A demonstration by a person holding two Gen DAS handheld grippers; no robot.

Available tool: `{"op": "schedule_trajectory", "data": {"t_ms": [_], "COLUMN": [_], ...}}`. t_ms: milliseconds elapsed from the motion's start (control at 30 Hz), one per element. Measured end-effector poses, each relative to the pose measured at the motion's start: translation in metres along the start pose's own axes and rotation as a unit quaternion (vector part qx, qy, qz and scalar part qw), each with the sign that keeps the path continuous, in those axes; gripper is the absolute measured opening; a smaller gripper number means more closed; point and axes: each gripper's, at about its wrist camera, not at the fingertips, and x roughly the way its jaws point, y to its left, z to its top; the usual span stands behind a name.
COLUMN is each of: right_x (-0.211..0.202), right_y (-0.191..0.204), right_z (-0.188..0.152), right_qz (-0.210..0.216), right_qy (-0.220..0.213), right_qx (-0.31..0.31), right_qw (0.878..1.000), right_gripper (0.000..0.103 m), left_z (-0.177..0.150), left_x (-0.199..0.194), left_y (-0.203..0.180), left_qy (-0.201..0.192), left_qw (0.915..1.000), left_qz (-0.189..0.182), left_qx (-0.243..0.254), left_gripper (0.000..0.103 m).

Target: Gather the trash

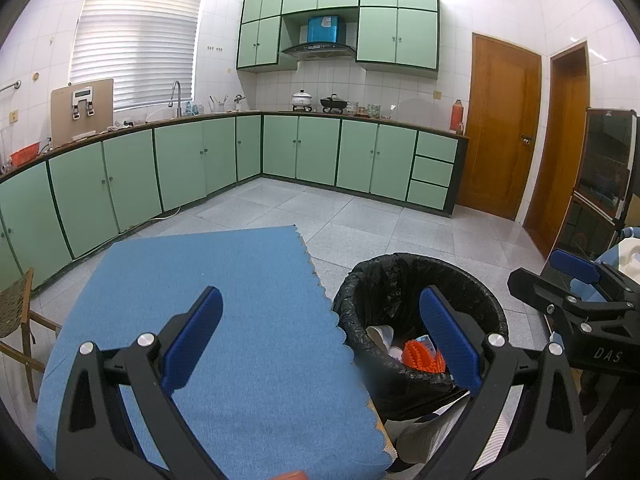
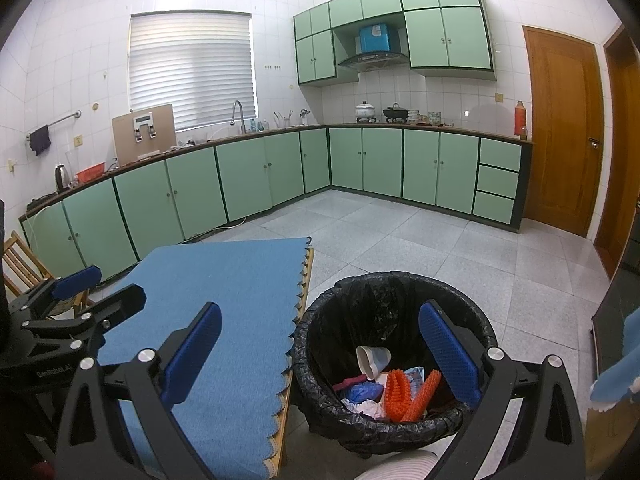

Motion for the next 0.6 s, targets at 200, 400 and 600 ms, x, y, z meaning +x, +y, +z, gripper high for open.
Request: {"op": "schedule_trajectory", "data": {"t_ms": [200,400,600], "right_x": [-0.0002,0.0,0.0017], "right_y": [0.0007,0.0013,-0.0005], "right_z": [0.0,-0.0003,0.0015], "right_qz": [0.0,-0.001,0.001], "right_qy": [-0.001,0.0,0.0], "right_qx": [0.0,-0.001,-0.003], "right_qw": [1.0,1.0,1.0], "right_gripper": [0.097,0.097,0.097], "left_z": [0.0002,0.0006,0.0008], "left_x": [0.0002,0.0001,0.0], "left_y": [-0.0008,-0.0011,-0.0003], "left_qy": [0.0,0.0,0.0], "left_qw": [1.0,1.0,1.0], "left_qz": [0.0,0.001,0.0], "left_qx": [0.0,0.0,0.001], "left_gripper": [0.096,0.096,0.096]}}
